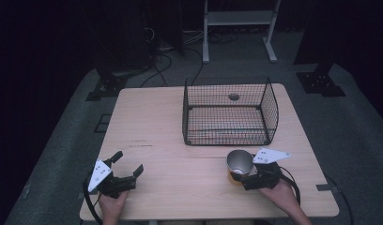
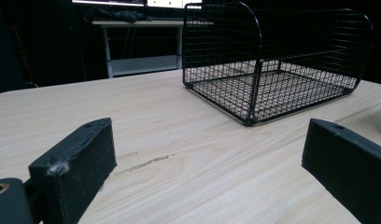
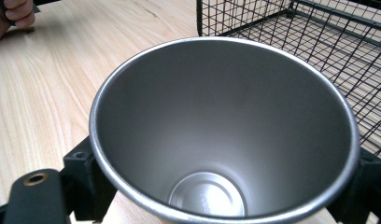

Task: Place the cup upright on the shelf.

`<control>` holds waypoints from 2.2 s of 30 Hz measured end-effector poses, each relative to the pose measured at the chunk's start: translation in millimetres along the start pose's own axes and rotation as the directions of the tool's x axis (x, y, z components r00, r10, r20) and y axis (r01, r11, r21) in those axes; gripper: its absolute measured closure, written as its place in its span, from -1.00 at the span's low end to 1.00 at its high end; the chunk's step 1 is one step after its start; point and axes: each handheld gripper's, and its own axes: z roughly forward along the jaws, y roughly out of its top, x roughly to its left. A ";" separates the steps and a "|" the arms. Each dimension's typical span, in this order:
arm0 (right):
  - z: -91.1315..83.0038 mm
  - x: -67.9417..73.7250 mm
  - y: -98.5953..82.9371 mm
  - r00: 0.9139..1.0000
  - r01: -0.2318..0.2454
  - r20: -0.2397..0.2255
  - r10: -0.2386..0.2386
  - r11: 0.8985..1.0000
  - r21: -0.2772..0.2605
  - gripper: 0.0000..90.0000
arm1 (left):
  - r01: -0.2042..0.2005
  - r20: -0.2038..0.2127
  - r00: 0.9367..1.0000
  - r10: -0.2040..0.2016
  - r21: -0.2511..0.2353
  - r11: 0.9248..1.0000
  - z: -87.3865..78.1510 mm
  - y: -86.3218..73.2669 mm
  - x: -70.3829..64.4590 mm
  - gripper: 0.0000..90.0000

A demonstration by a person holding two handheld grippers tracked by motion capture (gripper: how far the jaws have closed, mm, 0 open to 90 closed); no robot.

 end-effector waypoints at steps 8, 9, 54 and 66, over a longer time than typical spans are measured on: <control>-10.8 -4.9 6.9 1.000 -0.011 -0.025 0.010 1.000 -0.006 -0.70 | -0.001 0.000 1.000 0.001 0.000 1.000 0.5 -0.1 -0.5 -0.95; -10.8 -4.9 6.9 1.000 -0.011 -0.025 0.010 1.000 -0.006 -0.70 | -0.001 0.000 1.000 0.001 0.000 1.000 0.5 -0.1 -0.5 -0.95; -28.0 -36.1 83.6 0.995 -0.004 -0.103 0.002 1.000 -0.017 -0.70 | -0.001 0.002 1.000 0.001 -0.002 1.000 0.1 0.1 0.0 -0.95; -29.3 -47.9 102.7 0.994 -0.004 -0.107 0.002 1.000 -0.018 -0.70 | 0.002 0.002 1.000 -0.002 -0.002 1.000 -0.2 0.1 0.2 -0.95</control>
